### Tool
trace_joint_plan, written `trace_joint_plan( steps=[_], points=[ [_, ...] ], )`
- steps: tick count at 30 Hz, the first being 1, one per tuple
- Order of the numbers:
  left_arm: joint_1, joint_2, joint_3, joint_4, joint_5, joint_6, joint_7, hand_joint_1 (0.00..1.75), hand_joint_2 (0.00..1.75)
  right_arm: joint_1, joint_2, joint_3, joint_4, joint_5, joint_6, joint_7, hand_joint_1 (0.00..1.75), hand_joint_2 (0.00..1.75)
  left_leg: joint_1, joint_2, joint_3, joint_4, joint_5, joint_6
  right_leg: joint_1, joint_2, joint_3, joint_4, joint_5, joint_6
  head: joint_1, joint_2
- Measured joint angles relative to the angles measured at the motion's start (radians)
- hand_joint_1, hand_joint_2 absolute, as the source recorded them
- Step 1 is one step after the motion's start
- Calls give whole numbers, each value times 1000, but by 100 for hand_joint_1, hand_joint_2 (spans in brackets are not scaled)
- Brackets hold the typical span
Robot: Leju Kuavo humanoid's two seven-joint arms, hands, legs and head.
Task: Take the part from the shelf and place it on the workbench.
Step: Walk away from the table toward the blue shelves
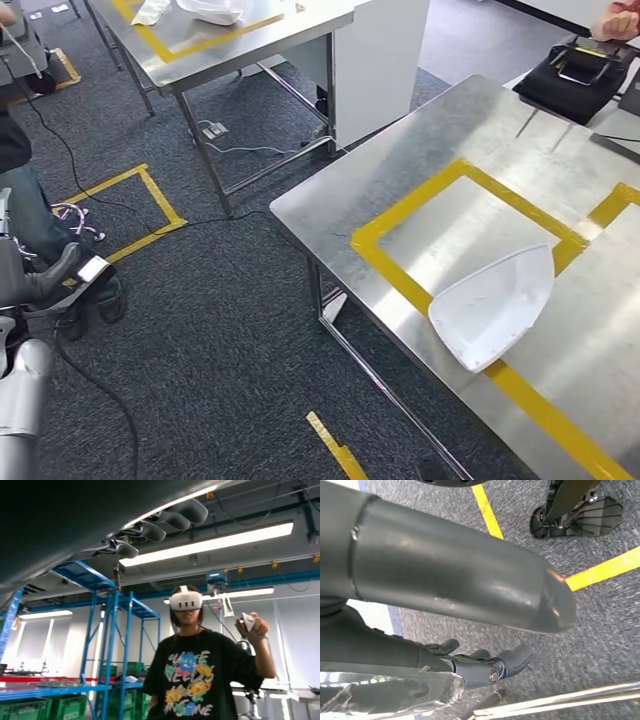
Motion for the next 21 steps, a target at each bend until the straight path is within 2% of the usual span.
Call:
trace_joint_plan(
  steps=[2,4,5,6,7,9,10,11,12,13,14,15,17,19,20,21],
  points=[
    [-7,-2,-5,5,-3,0,1,0,0,2,0,0,0,0,0,0,0,0,-2,60,-51,107,-55,-7,3,-27,5,-3,-2,-11,-5,0],
    [-9,-6,-11,13,-8,0,3,0,0,4,-1,0,0,-1,0,0,0,0,0,79,-114,233,-101,-10,6,-57,7,-3,-6,-16,-6,0],
    [-8,-7,-12,17,-10,0,4,0,0,4,-1,0,0,-1,1,0,0,0,1,81,-127,258,-102,-10,8,-72,8,-3,-8,-17,-6,0],
    [-8,-8,-13,21,-10,0,5,0,0,3,-1,0,0,-2,1,0,0,0,1,84,-120,243,-83,-8,10,-85,10,-3,-10,-17,-6,0],
    [-9,-8,-14,24,-10,0,6,0,0,2,-1,0,0,-2,1,0,0,0,0,90,-92,191,-50,-3,12,-98,13,-3,-13,-17,-6,0],
    [-15,-8,-15,26,-10,0,7,0,0,2,-1,0,0,-4,1,0,0,0,-12,137,-19,54,5,11,18,-121,21,-2,-20,-13,-6,0],
    [-19,-9,-16,27,-10,0,7,0,0,2,-1,0,0,-5,1,0,0,0,-19,160,6,7,17,17,21,-132,23,-2,-24,-10,-5,0],
    [-22,-9,-17,28,-10,0,7,0,0,2,-1,0,0,-6,1,0,0,0,-25,174,17,-17,17,23,24,-144,25,-2,-28,-6,-5,0],
    [-24,-9,-18,29,-10,0,7,0,0,2,-1,0,0,-7,1,1,0,0,-30,172,18,-23,14,26,26,-157,27,-3,-30,-2,-5,0],
    [-24,-9,-19,30,-9,0,7,0,0,1,-1,0,0,-8,0,1,0,0,-28,158,18,-25,16,29,26,-166,29,-4,-34,3,-4,0],
    [-25,-8,-19,31,-9,0,7,0,0,1,-1,0,0,-8,-1,1,0,0,-25,145,19,-30,18,33,24,-156,29,0,-41,8,-4,0],
    [-26,-8,-20,31,-9,0,7,0,0,0,-1,0,0,-9,-1,1,0,0,-22,132,21,-34,20,37,22,-134,21,18,-54,12,-4,0],
    [-31,-11,-21,32,-9,1,8,0,0,0,-1,0,0,-9,-2,1,0,0,-17,107,23,-38,22,43,17,-76,-27,114,-104,18,-1,0],
    [-31,-16,-25,35,-9,0,8,0,0,4,-1,0,0,-9,-3,1,0,0,-16,80,23,-37,22,46,15,-56,-99,243,-149,22,1,0],
    [-30,-17,-26,37,-10,0,8,0,0,6,-2,0,0,-9,-3,2,0,0,-16,64,23,-37,22,47,14,-53,-122,274,-148,23,2,0],
    [-29,-19,-27,39,-10,0,8,0,0,6,-2,0,0,-9,-3,2,0,0,-16,49,24,-36,21,46,14,-52,-129,269,-127,24,2,0]
  ],
)
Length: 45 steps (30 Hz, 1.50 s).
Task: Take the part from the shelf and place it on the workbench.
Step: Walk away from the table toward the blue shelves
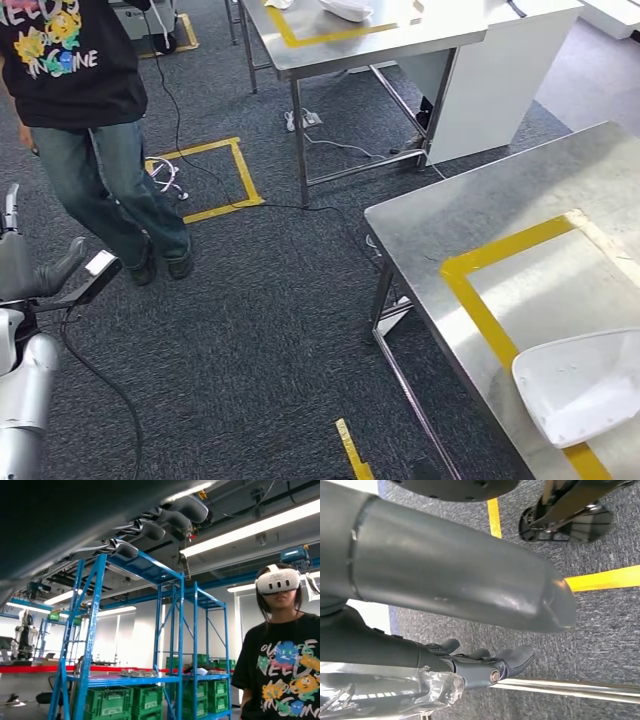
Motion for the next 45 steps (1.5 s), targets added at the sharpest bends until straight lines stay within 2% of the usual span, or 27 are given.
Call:
trace_joint_plan(
  steps=[2,3,5,7,8,10,12,14,15,17,18,20,21,23,25,27,29,30,31,32,34,36,38,40,42,43,45],
  points=[
    [1,-1,-1,2,0,0,0,0,0,-1,0,0,0,0,0,0,0,0,2,-30,3,1,-2,-4,-5,16,39,-113,81,0,0,0],
    [0,-2,-1,3,0,0,0,0,0,-1,-1,0,0,0,0,0,0,0,2,-43,2,3,-3,-8,-9,39,67,-178,111,1,0,0],
    [-3,-2,-2,4,0,0,1,0,0,-2,-1,0,0,0,-1,0,0,0,4,-66,-4,7,-1,-18,-14,73,102,-249,133,0,-1,0],
    [-1,0,-2,4,0,0,1,0,0,-3,-1,0,0,-1,-1,1,0,0,9,-87,-10,7,3,-30,-11,65,110,-255,131,-9,-1,0],
    [1,2,-3,4,0,0,1,0,0,-4,-2,0,0,-1,-2,1,0,0,10,-81,-12,9,1,-35,-10,55,112,-257,133,-15,-2,0],
    [0,5,-4,4,0,0,1,0,0,-5,-1,0,0,-2,-2,0,0,0,9,-33,-32,53,-28,-44,-9,33,117,-262,135,-29,-7,0],
    [-3,4,-5,6,0,0,2,0,0,-3,-2,0,0,-2,-2,0,0,0,10,18,-91,173,-88,-50,-4,8,119,-263,132,-39,-12,0],
    [0,3,-7,9,0,0,2,0,0,-1,-2,0,0,-2,-3,0,0,0,13,30,-146,285,-125,-53,1,-18,120,-263,128,-43,-11,0],
    [1,2,-7,11,0,0,2,0,0,-1,-2,0,0,-2,-4,0,0,0,14,32,-151,294,-118,-52,3,-31,121,-263,126,-44,-12,0],
    [1,3,-7,13,0,0,4,0,0,-2,-2,0,0,-2,-7,1,0,0,10,49,-99,199,-57,-43,7,-56,127,-263,121,-44,-11,0],
    [-1,3,-7,13,0,0,5,0,0,-2,-2,0,0,-2,-8,1,0,0,4,74,-59,129,-30,-36,10,-68,131,-263,118,-43,-11,0],
    [-9,2,-8,13,0,0,6,0,0,-3,-2,0,0,-2,-10,1,0,0,-10,112,-7,32,-7,-24,15,-92,136,-262,111,-36,-10,0],
    [-12,2,-9,13,0,0,7,0,0,-3,-1,0,0,-2,-10,1,0,0,-16,116,-2,18,-10,-20,16,-104,138,-262,108,-32,-10,0],
    [-14,5,-10,14,1,0,7,0,0,-6,-1,0,0,-2,-12,-1,0,0,-15,92,0,8,-6,-13,16,-119,140,-262,102,-23,-10,0],
    [-21,7,-11,17,3,0,8,0,0,-7,-1,0,0,-4,-12,-3,0,0,-7,68,6,-3,0,-5,10,-76,126,-227,78,-12,-8,0],
    [-30,5,-13,22,12,0,7,0,0,-5,-1,0,0,-4,-13,-5,0,0,-2,43,9,-7,2,-1,4,-16,70,-115,28,-4,-4,0],
    [-32,1,-15,30,21,0,7,0,0,-2,-1,0,0,-5,-13,-5,0,0,-1,15,9,-6,2,0,0,-1,3,1,-7,3,-2,0],
    [-31,1,-15,34,23,0,7,0,0,-1,-1,0,0,-5,-14,-4,0,0,0,1,9,-5,2,-1,-2,0,-13,17,2,6,-2,0],
    [-32,0,-15,38,23,0,7,0,0,0,-1,0,0,-5,-14,-4,0,0,2,-14,10,-3,1,-2,-4,2,-8,-9,31,8,-2,0],
    [-32,0,-15,42,23,0,7,0,0,-1,-1,0,0,-5,-14,-4,0,0,4,-28,11,-1,-1,-5,-8,10,14,-68,72,11,-2,0],
    [-36,0,-16,47,24,0,7,0,0,-1,-1,0,0,-6,-15,-3,0,0,7,-55,8,9,-6,-16,-19,55,70,-192,127,15,-3,0],
    [-42,1,-17,52,26,0,7,0,0,-2,-2,0,0,-6,-15,-1,0,0,11,-78,-1,16,-6,-29,-22,82,97,-241,133,10,-4,0],
    [-43,3,-17,57,30,0,7,0,0,-3,-1,-1,0,-8,-16,0,0,0,16,-98,-9,15,-2,-39,-18,63,101,-244,135,-3,-3,0],
    [-45,6,-18,62,30,0,8,0,0,-5,-1,-1,0,-9,-16,1,0,0,15,-69,-23,40,-21,-47,-18,40,105,-249,137,-17,-8,0],
    [-50,4,-20,67,29,0,9,0,0,-4,-1,-1,0,-9,-17,2,0,0,12,-6,-71,141,-75,-53,-16,14,106,-252,136,-28,-14,0],
    [-51,3,-21,70,29,0,10,0,0,-3,-1,-1,0,-9,-17,2,0,0,13,14,-105,211,-105,-56,-13,1,107,-252,135,-32,-16,0],
    [-48,1,-23,77,29,0,10,0,0,0,-1,-1,0,-9,-18,4,0,0,15,31,-148,296,-126,-57,-10,-27,107,-252,132,-35,-16,0]
  ],
)
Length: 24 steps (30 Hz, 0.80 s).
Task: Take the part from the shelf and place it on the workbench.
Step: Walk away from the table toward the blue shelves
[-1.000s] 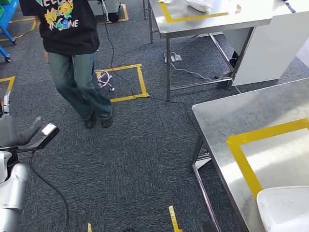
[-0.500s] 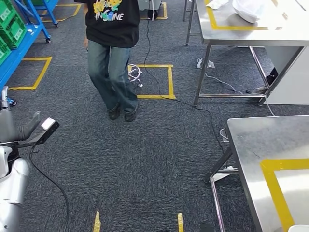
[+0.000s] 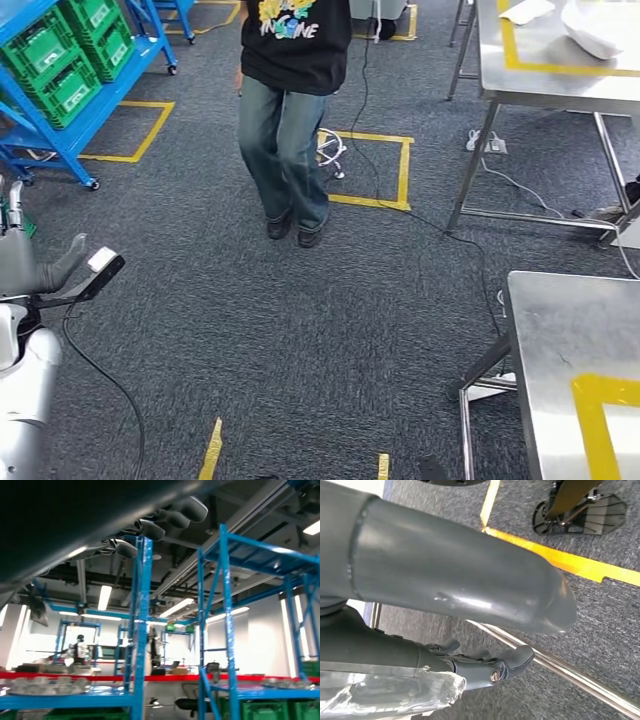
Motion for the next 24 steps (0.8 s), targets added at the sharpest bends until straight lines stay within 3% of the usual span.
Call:
trace_joint_plan(
  steps=[1,2,4,6,7,8,9,11,13,14,15,16,18,20,22,24],
  points=[
    [2,0,0,3,0,0,0,0,0,0,0,0,0,0,0,0,0,0,0,4,5,-10,17,2,1,-13,1,0,-2,0,0,0],
    [3,0,0,5,0,0,0,0,0,-1,0,0,0,0,0,0,0,0,-1,11,30,-58,48,5,3,-27,4,0,-4,0,0,0],
    [1,0,0,6,0,0,0,0,0,-2,0,0,0,1,-1,0,0,0,-12,62,105,-193,105,16,8,-50,12,1,-11,4,0,0],
    [-4,0,-1,6,0,0,0,0,0,-2,0,0,0,2,-2,1,0,0,-25,103,142,-266,119,28,14,-74,18,1,-18,12,1,0],
    [-4,1,-1,6,0,0,0,0,0,-2,0,0,0,3,-2,2,0,0,-29,101,144,-273,115,31,16,-88,21,0,-21,16,2,0],
    [-4,3,-2,7,0,0,1,0,0,-3,0,0,0,4,-2,3,0,0,-28,86,144,-276,116,36,16,-101,25,-2,-25,22,2,0],
    [-3,5,-2,7,-1,1,1,0,0,-4,0,0,0,5,-2,4,0,0,-25,71,146,-280,118,40,15,-96,27,0,-30,27,2,0],
    [-3,6,-2,8,-3,1,3,0,0,-5,0,0,0,6,-2,5,0,0,-17,44,152,-288,122,50,11,-40,6,51,-62,35,6,0],
    [-3,3,-2,9,-6,1,3,0,0,-2,0,0,0,6,-2,6,0,0,-13,16,153,-289,123,57,7,17,-62,180,-118,39,11,0],
    [-1,1,-2,9,-7,1,4,0,0,0,0,0,0,6,-1,6,0,0,-13,0,153,-289,123,58,6,25,-99,244,-139,40,12,0],
    [2,-1,-3,10,-7,1,4,0,0,2,0,0,0,6,-1,6,0,0,-13,-17,154,-288,122,58,7,27,-125,281,-142,41,12,0],
    [4,-2,-3,11,-8,1,4,0,0,2,0,0,0,6,-1,6,0,0,-13,-33,155,-288,122,58,6,28,-134,281,-124,41,12,0],
    [7,-3,-3,12,-9,1,4,0,0,2,0,0,0,6,-1,6,0,0,-11,-65,160,-287,119,53,3,46,-95,168,-42,40,12,0],
    [7,-3,-3,12,-9,1,5,0,0,2,0,1,0,7,-1,6,0,0,-10,-92,159,-282,115,44,-6,99,-39,44,13,39,11,0],
    [11,0,-2,13,-9,1,8,0,0,2,0,1,0,8,1,8,0,0,-7,-116,152,-280,116,31,-8,125,-18,8,16,35,11,0],
    [20,7,-2,13,-9,1,9,0,0,0,1,1,0,9,2,10,0,0,-2,-128,148,-281,117,19,-6,102,-14,2,19,25,11,0]
  ],
)
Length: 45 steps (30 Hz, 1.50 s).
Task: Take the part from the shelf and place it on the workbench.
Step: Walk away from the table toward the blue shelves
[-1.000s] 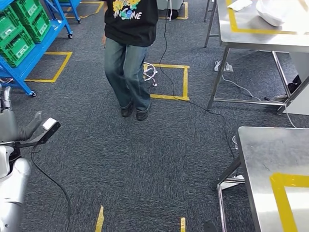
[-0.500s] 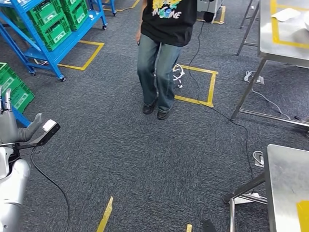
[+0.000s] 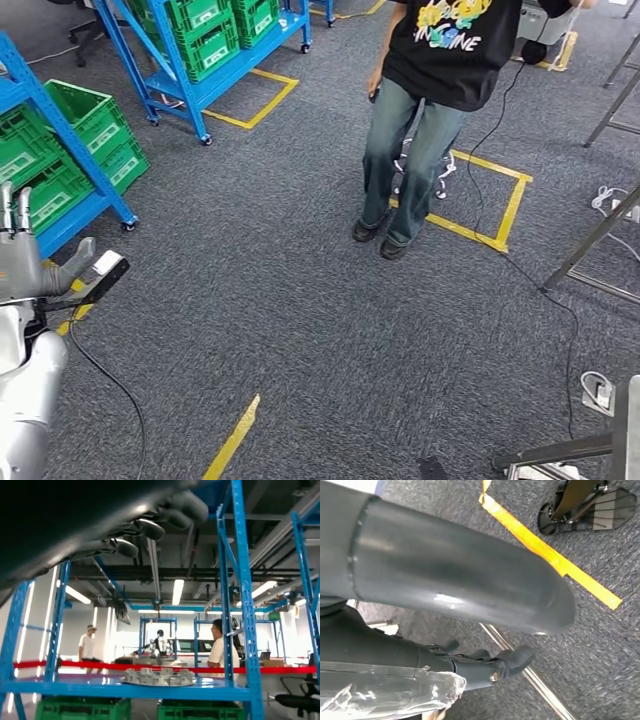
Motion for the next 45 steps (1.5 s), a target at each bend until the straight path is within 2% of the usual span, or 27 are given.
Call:
trace_joint_plan(
  steps=[2,4,6,7,9,10,11,13,15,17,19,21,22,23,24,26,28,30,31,33,35,37,38,39,41,43,45],
  points=[
    [4,8,0,0,1,0,1,0,0,-1,2,0,0,1,1,1,0,0,-3,49,-20,40,-27,-10,-1,-26,6,-7,1,-13,-7,0],
    [5,10,0,0,2,0,3,0,0,0,3,0,0,2,1,2,0,0,-3,111,-78,157,-86,-19,1,-55,11,-10,-3,-22,-13,0],
    [12,10,0,0,2,0,3,0,0,4,3,0,0,3,1,3,0,0,1,127,-137,268,-120,-25,4,-86,13,-10,-8,-25,-13,0],
    [16,10,0,0,2,0,3,0,0,4,3,0,0,3,1,4,0,0,2,130,-144,279,-111,-26,4,-100,14,-10,-10,-26,-13,0],
    [18,12,0,0,2,0,3,0,0,3,3,0,0,3,1,4,0,0,2,145,-96,186,-45,-22,6,-127,23,-9,-17,-24,-13,0],
    [17,14,0,0,2,0,4,0,0,3,3,0,0,3,2,4,0,0,-2,169,-58,114,-14,-17,8,-139,28,-10,-20,-22,-13,0],
    [15,15,0,0,2,0,4,0,0,2,4,0,0,4,3,4,0,0,-8,191,-26,54,5,-10,11,-151,33,-9,-24,-18,-13,0],
    [13,18,-1,0,2,0,5,0,0,1,5,0,0,6,7,4,0,0,-18,214,0,1,10,3,16,-173,39,-9,-31,-9,-12,0],
    [17,25,-1,0,2,0,7,0,0,0,6,0,0,10,13,5,0,0,-17,191,1,-6,11,13,17,-190,43,-11,-38,1,-12,0],
    [19,31,-1,0,6,0,9,0,0,-2,8,1,0,13,16,5,0,0,-10,168,7,-15,15,23,14,-155,32,20,-62,11,-9,0],
    [22,31,-1,0,14,0,9,0,0,-1,8,1,0,16,18,6,0,0,-5,144,11,-18,16,30,9,-97,-22,133,-116,16,-3,0],
    [31,30,-1,1,21,0,9,0,0,3,8,2,0,18,19,6,0,0,-4,117,11,-18,15,32,8,-78,-93,257,-157,20,-1,0],
    [36,30,-2,1,22,0,9,0,0,5,8,2,0,19,20,7,0,0,-4,103,12,-17,14,32,8,-76,-110,276,-150,21,-1,0],
    [40,30,-2,1,23,0,9,0,0,6,8,3,0,20,20,7,0,0,-3,87,13,-16,13,31,7,-74,-108,254,-123,21,-1,0],
    [43,31,-2,1,24,0,9,0,0,7,8,4,0,21,20,7,0,0,-2,72,15,-15,11,28,5,-66,-86,195,-81,21,-1,0],
    [45,32,-2,1,24,0,10,0,0,7,9,6,0,23,21,8,0,0,0,45,16,-10,6,19,-4,-15,-27,59,-16,21,0,0],
    [46,36,-3,1,27,0,13,0,0,7,10,8,0,28,23,11,0,0,3,21,9,-6,6,7,-8,21,4,2,-4,18,0,0],
    [55,45,-3,1,32,0,17,0,0,7,14,11,0,33,25,14,0,0,8,-1,2,-6,8,-6,-6,6,9,-1,-6,9,0,0],
    [60,51,-4,1,33,0,18,0,0,7,17,13,0,34,25,15,0,0,8,4,0,-2,4,-11,-6,-6,11,-2,-6,2,-1,0],
    [66,60,-5,1,36,0,22,0,0,7,22,16,0,37,26,16,0,0,6,54,-27,55,-31,-19,-6,-32,16,-7,-7,-11,-8,0],
    [71,63,-6,1,39,0,25,0,0,9,25,18,0,39,27,17,0,0,4,111,-92,186,-91,-25,-1,-61,19,-7,-12,-20,-14,0],
    [82,64,-8,1,41,0,26,0,0,12,25,22,0,42,29,18,0,0,5,129,-141,279,-114,-27,2,-92,22,-7,-17,-23,-14,0],
    [87,66,-8,1,42,0,26,0,0,12,25,23,0,43,29,19,0,0,5,132,-140,274,-97,-26,3,-106,25,-7,-20,-23,-14,0],
    [90,68,-9,1,43,0,26,0,0,11,26,25,0,44,30,19,0,0,4,137,-118,230,-65,-23,5,-119,30,-7,-23,-23,-14,0],
    [90,73,-10,1,45,0,27,0,0,10,28,28,0,46,31,19,0,0,-5,175,-46,98,-2,-9,10,-144,42,-7,-32,-19,-14,0],
    [89,77,-11,0,48,0,31,0,0,9,30,30,0,47,32,20,0,0,-16,209,-4,17,14,6,16,-168,50,-6,-41,-11,-13,0],
    [94,81,-13,-1,51,0,36,0,0,7,31,32,0,49,32,21,0,0,-20,198,-2,4,9,15,19,-194,56,-9,-47,-1,-13,0]
  ],
)
